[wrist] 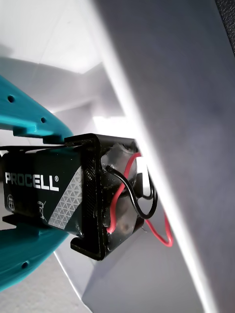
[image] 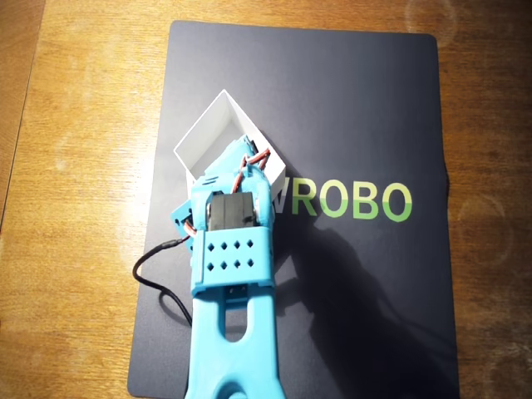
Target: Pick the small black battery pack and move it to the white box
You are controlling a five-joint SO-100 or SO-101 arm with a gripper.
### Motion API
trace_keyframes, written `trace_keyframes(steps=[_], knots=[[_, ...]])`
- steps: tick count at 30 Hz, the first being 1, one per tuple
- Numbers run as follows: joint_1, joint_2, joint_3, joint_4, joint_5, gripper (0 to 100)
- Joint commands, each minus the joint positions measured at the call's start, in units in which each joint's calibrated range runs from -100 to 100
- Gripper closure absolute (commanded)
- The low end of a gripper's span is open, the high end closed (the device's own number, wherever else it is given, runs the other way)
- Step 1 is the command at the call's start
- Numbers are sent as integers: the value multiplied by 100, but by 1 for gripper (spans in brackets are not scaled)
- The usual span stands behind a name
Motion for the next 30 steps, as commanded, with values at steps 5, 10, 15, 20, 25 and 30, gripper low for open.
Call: trace_keyframes(steps=[5,10,15,20,25,30], knots=[[11,-185,-23,-28,16,85],[-12,-185,-23,-1,16,85],[-36,-176,-14,-1,141,85],[11,-176,-14,-36,130,85],[82,-264,-150,-1,49,85],[93,-579,-422,7,-620,85]])
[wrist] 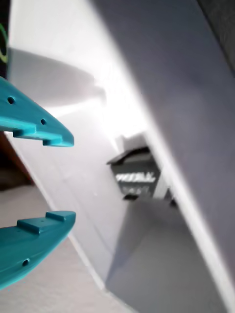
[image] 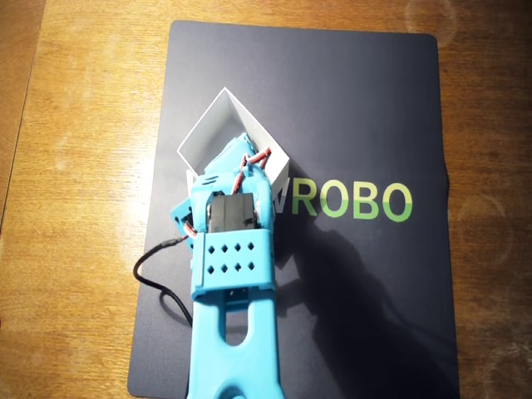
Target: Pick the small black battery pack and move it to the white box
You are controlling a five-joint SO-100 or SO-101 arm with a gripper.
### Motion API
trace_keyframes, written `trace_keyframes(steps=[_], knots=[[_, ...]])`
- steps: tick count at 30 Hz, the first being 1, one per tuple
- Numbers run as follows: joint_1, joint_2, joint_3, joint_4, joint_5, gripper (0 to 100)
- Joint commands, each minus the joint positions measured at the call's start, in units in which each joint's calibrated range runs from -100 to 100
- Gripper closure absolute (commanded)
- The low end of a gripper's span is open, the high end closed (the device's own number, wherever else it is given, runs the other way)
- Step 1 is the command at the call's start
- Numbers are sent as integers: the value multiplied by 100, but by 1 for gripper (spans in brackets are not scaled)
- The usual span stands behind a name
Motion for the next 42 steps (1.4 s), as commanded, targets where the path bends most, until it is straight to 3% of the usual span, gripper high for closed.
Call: trace_keyframes(steps=[1,6,15,22,42], knots=[[56,-523,-422,7,-497,85],[56,-1163,-431,165,-850,85],[-38,-2926,-304,2023,-1578,85],[-49,-4057,95,3127,-1676,85],[56,-7222,3315,3171,-1665,85]])
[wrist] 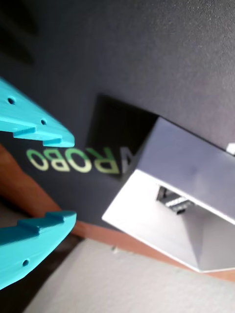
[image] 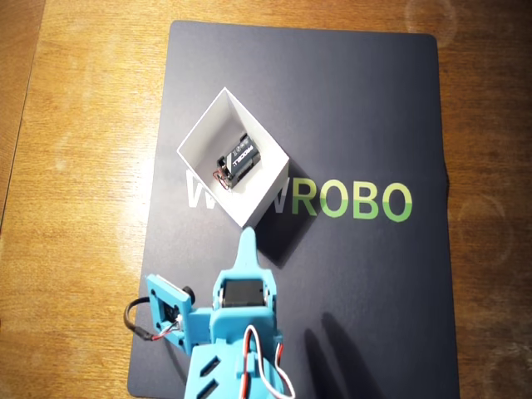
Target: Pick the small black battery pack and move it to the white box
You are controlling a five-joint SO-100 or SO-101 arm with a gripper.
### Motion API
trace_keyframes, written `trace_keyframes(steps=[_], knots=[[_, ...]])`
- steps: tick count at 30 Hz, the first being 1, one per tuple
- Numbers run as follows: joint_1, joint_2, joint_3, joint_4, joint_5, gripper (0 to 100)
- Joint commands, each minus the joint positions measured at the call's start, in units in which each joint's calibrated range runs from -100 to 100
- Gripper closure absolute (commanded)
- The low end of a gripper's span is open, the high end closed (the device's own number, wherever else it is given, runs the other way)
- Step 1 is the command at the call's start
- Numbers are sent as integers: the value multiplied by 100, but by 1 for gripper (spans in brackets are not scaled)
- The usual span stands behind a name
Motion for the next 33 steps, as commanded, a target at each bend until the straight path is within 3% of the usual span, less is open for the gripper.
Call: trace_keyframes(steps=[1,15,19,27,33], knots=[[56,-344,333,40,21,85],[21,-1141,868,443,21,86],[-38,-1141,868,443,21,94],[45,-1159,1067,355,21,94],[45,-1159,1249,268,21,99]])
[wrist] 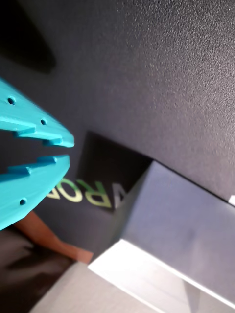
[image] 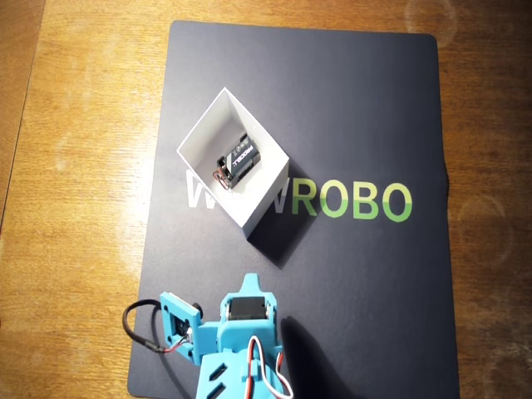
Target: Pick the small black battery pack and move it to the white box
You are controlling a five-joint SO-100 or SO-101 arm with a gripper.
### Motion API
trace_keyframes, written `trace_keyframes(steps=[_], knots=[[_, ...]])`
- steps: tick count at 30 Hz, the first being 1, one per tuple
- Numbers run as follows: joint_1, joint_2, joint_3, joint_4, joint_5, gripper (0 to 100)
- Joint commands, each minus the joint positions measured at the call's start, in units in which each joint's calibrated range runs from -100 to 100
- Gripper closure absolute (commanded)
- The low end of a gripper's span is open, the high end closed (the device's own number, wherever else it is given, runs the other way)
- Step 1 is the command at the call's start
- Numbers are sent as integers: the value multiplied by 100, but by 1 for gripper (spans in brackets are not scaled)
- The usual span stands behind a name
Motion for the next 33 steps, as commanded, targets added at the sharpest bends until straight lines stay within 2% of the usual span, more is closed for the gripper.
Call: trace_keyframes(steps=[1,16,33], knots=[[45,-23,58,-116,21,99],[-14,-15,666,-326,21,99],[9,-15,666,-326,16,99]])
